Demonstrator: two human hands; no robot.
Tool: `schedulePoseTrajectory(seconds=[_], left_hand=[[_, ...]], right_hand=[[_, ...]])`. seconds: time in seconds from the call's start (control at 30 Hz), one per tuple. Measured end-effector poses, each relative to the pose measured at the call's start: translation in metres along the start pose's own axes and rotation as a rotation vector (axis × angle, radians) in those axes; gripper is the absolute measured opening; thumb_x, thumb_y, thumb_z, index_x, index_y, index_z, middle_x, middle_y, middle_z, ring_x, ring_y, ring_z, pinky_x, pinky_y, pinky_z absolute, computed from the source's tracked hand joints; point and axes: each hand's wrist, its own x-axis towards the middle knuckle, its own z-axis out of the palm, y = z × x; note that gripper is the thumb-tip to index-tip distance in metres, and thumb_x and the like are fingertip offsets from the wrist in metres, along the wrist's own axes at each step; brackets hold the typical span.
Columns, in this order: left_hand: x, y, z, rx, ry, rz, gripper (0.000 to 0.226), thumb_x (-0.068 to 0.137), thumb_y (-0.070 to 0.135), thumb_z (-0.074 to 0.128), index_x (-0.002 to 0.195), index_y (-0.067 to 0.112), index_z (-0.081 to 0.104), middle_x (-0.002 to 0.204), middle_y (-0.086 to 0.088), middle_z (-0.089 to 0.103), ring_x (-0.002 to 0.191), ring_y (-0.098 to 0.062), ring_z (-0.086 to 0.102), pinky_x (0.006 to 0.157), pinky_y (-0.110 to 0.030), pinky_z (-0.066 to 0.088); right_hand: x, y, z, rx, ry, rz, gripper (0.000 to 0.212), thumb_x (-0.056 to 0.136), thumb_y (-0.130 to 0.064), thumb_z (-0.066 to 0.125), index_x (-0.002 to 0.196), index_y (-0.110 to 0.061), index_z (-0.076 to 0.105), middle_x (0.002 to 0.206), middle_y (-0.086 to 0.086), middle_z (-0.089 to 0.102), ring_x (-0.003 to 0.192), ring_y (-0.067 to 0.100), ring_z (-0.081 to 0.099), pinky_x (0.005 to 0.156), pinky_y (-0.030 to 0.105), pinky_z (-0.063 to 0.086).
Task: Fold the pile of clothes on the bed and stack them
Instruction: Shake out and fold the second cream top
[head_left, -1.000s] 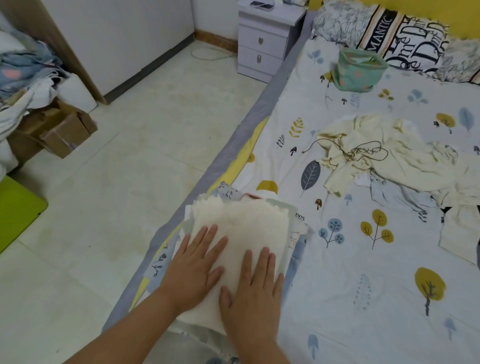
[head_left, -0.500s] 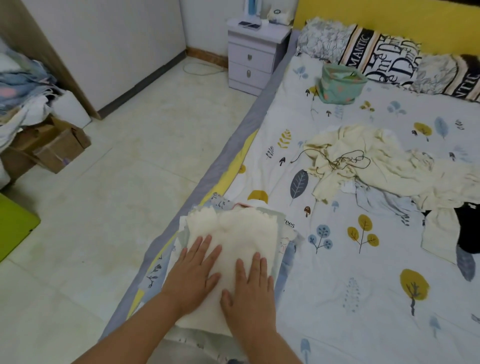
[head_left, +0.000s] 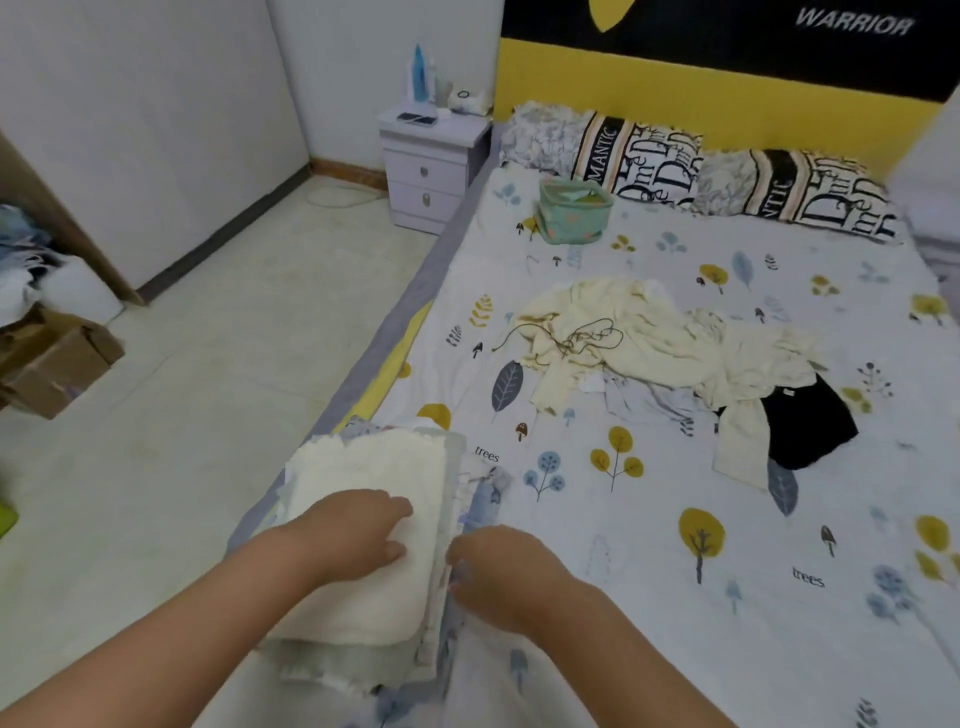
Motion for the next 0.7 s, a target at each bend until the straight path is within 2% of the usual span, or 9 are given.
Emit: schedulePoseTrajectory(seconds=[0.1,0.2,0.33,0.43,0.53,0.63,0.7], left_hand=[[0.002,0.045,-0.02,0.023,-0.008,0.016,0.049,0.095,0.039,0.045,0.139,0.024,0.035,0.138,-0.001,0.046,0.125,-0.019,0.044,0.1,-0.027,0.036],[0.01,0.091,-0.038,0.024,0.007,0.039,0.045,0.092,0.036,0.047,0.134,0.02,0.042,0.135,-0.001,0.049,0.122,-0.02,0.047,0.097,-0.028,0.04],[0.032,0.15,-0.054,0.059,0.025,0.087,0.053,0.093,0.041,0.048,0.142,0.026,0.033,0.143,0.003,0.042,0.129,-0.016,0.042,0.1,-0.025,0.034],[0.055,0.192,-0.06,0.082,0.024,0.118,0.056,0.093,0.045,0.046,0.144,0.028,0.029,0.142,0.003,0.042,0.128,-0.016,0.042,0.1,-0.026,0.034],[0.08,0.232,-0.061,0.079,-0.029,0.141,0.055,0.093,0.046,0.045,0.143,0.028,0.029,0.144,0.002,0.041,0.13,-0.017,0.041,0.103,-0.029,0.035],[0.106,0.263,-0.061,0.05,-0.082,0.164,0.054,0.093,0.047,0.045,0.142,0.029,0.03,0.144,0.003,0.041,0.129,-0.018,0.041,0.104,-0.03,0.035],[0.124,0.277,-0.062,0.047,-0.101,0.173,0.054,0.094,0.046,0.044,0.143,0.028,0.029,0.144,0.003,0.04,0.13,-0.017,0.04,0.103,-0.029,0.034]], right_hand=[[-0.027,0.029,-0.02,-0.042,-0.036,0.011,0.032,0.091,-0.02,0.049,0.12,-0.01,0.057,0.123,0.011,0.056,0.114,0.03,0.051,0.094,0.041,0.044],[-0.055,0.066,-0.038,-0.078,-0.037,0.023,0.038,0.092,-0.025,0.05,0.128,-0.014,0.052,0.13,0.01,0.052,0.12,0.029,0.047,0.098,0.041,0.042],[-0.09,0.124,-0.057,-0.101,-0.015,0.084,0.039,0.092,-0.025,0.051,0.13,-0.016,0.05,0.13,0.009,0.051,0.12,0.028,0.047,0.095,0.039,0.041],[-0.114,0.171,-0.069,-0.127,-0.012,0.145,0.037,0.093,-0.024,0.05,0.128,-0.013,0.052,0.127,0.01,0.053,0.117,0.029,0.049,0.094,0.038,0.042],[-0.132,0.219,-0.077,-0.145,-0.034,0.203,0.035,0.093,-0.023,0.049,0.125,-0.011,0.053,0.123,0.009,0.054,0.114,0.028,0.051,0.092,0.037,0.043],[-0.141,0.265,-0.081,-0.133,-0.059,0.275,0.031,0.092,-0.02,0.05,0.121,-0.01,0.055,0.114,0.007,0.055,0.11,0.028,0.053,0.085,0.033,0.042],[-0.143,0.292,-0.086,-0.114,-0.076,0.324,0.033,0.093,-0.019,0.049,0.124,-0.011,0.055,0.121,0.008,0.055,0.113,0.027,0.052,0.087,0.033,0.042]])
